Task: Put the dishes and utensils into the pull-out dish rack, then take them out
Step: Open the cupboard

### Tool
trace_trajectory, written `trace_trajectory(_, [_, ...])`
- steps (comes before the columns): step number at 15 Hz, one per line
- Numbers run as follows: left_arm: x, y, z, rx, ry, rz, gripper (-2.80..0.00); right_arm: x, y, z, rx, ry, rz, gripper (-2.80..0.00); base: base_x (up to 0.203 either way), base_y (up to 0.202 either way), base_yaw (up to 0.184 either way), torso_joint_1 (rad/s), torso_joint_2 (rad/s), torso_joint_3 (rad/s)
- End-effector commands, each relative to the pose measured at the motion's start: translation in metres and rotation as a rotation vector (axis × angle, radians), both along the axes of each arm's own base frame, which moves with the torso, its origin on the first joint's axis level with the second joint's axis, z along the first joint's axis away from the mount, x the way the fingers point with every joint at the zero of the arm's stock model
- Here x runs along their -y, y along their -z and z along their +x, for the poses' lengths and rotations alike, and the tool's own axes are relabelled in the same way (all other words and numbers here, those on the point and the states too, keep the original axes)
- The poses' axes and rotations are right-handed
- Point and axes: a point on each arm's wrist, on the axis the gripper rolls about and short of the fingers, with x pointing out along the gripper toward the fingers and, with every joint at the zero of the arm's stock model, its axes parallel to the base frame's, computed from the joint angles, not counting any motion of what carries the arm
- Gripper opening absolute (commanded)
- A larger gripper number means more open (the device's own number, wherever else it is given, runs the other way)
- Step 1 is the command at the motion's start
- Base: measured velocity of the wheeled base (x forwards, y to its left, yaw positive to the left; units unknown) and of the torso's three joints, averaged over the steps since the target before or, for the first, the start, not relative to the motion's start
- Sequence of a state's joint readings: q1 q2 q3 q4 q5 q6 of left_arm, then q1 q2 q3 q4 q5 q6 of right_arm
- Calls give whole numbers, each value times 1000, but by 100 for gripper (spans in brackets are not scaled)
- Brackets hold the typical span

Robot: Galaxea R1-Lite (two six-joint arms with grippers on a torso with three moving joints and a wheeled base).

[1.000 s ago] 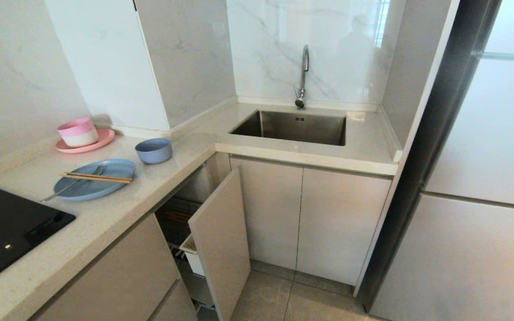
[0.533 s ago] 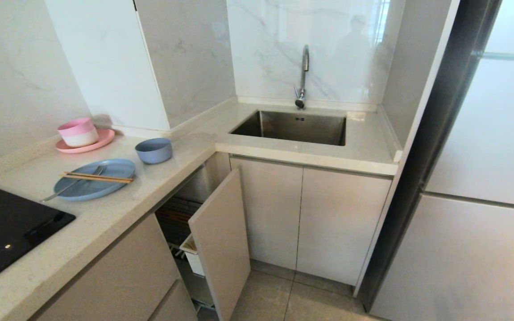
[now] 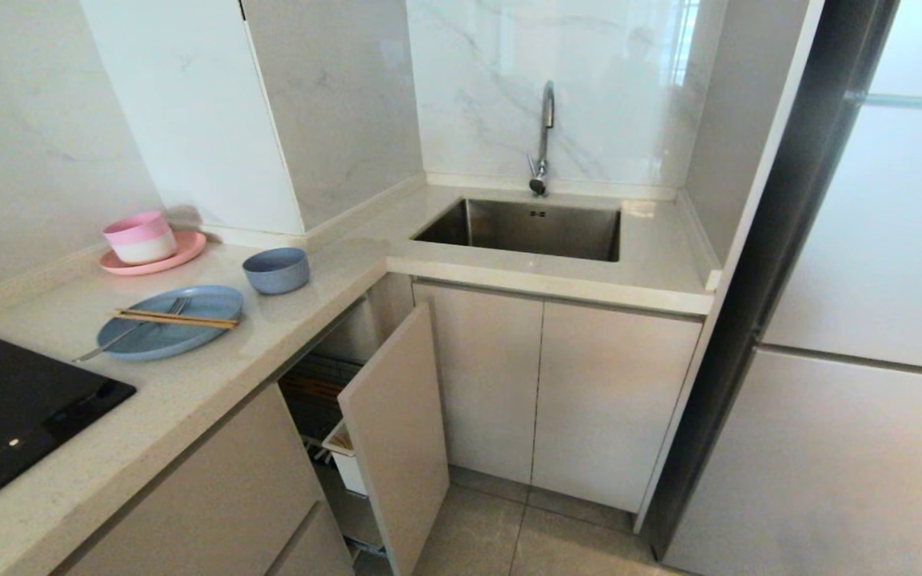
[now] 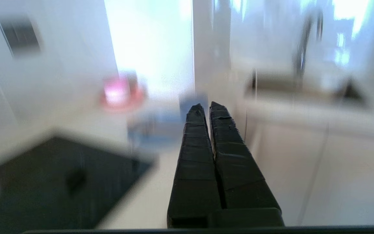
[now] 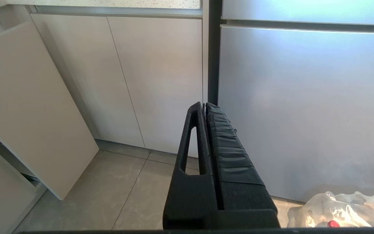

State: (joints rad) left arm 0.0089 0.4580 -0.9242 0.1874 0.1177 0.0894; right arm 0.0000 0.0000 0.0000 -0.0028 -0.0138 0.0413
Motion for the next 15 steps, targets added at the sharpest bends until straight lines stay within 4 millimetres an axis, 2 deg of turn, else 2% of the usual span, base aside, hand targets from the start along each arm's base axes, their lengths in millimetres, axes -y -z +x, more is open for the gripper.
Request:
trace_trajectory(1, [-1, -38, 54, -75, -4, -3, -280, 0, 0, 0, -1, 0, 0, -280, 0, 0, 0, 0, 0, 0])
trace_trajectory(3, [0, -61, 94, -95, 13, -16, -280, 0, 0, 0, -1, 0, 0, -280, 0, 0, 0, 0, 0, 0])
trace_trajectory(6, [17, -62, 160, -224, 147, -42, -280, 0, 0, 0, -1, 0, 0, -280, 0, 0, 0, 0, 0, 0])
trace_trajectory(8, [34, -45, 214, -361, 144, -62, -280, 0, 0, 0, -1, 0, 0, -280, 0, 0, 0, 0, 0, 0])
trace_trajectory(10, [49, -25, 258, -477, 183, -59, -280, 0, 0, 0, -1, 0, 0, -280, 0, 0, 0, 0, 0, 0])
trace_trajectory(12, [61, 4, 303, -604, 212, -48, -280, 0, 0, 0, -1, 0, 0, -280, 0, 0, 0, 0, 0, 0])
trace_trajectory(15, [71, 46, 355, -754, 242, -29, -280, 0, 0, 0, -1, 0, 0, -280, 0, 0, 0, 0, 0, 0])
